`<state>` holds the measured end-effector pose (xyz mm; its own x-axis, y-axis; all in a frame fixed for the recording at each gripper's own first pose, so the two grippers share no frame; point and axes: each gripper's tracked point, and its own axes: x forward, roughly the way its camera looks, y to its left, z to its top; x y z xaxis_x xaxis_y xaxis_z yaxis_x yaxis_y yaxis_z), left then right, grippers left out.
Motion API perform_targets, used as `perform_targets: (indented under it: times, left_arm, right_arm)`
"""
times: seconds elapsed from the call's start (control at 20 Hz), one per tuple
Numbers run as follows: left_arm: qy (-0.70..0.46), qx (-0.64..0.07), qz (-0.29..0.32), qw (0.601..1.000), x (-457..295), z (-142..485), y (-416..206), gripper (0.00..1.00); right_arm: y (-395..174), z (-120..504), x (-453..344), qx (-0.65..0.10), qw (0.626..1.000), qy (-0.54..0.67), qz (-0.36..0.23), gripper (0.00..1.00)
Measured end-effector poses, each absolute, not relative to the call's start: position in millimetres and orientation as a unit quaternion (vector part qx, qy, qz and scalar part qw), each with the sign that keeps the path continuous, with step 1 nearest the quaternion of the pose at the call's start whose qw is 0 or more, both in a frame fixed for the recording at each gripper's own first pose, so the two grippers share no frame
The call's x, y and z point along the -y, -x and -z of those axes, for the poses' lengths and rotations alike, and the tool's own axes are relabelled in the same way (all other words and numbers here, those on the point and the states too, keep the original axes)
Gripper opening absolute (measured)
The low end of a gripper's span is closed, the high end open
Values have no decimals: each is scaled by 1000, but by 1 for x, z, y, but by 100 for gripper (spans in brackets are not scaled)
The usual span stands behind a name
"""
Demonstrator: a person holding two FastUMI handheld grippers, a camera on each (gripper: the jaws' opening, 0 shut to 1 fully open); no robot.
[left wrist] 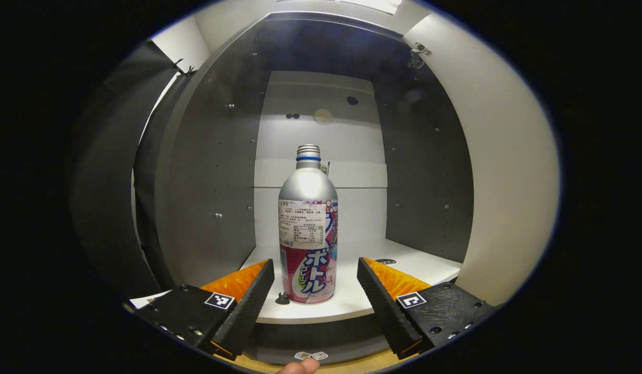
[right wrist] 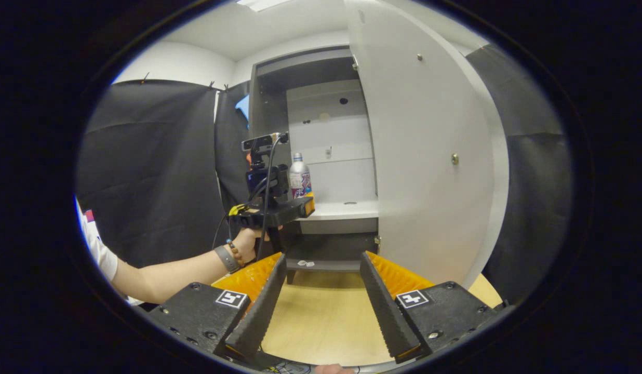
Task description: Open the cabinet door with the right hand, grasp the bottle in the cabinet with the left hand and place it on the coaster, then close the cabinet door with the right hand.
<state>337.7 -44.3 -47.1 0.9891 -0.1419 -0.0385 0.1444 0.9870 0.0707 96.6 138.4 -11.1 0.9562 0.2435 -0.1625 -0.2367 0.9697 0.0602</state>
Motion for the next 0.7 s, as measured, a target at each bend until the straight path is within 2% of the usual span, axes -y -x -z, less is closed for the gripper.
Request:
perform_targets:
  times: [0.4, 0.7]
  left_arm:
    - [-36, -35, 59, 997, 40, 59, -366, 97]
    - [-47, -19, 57, 997, 42, 48, -374, 97]
  right_arm:
    - [-107, 16, -131, -95, 988, -40, -112, 90]
    - [-111, 19, -128, -99, 988, -47, -109, 90]
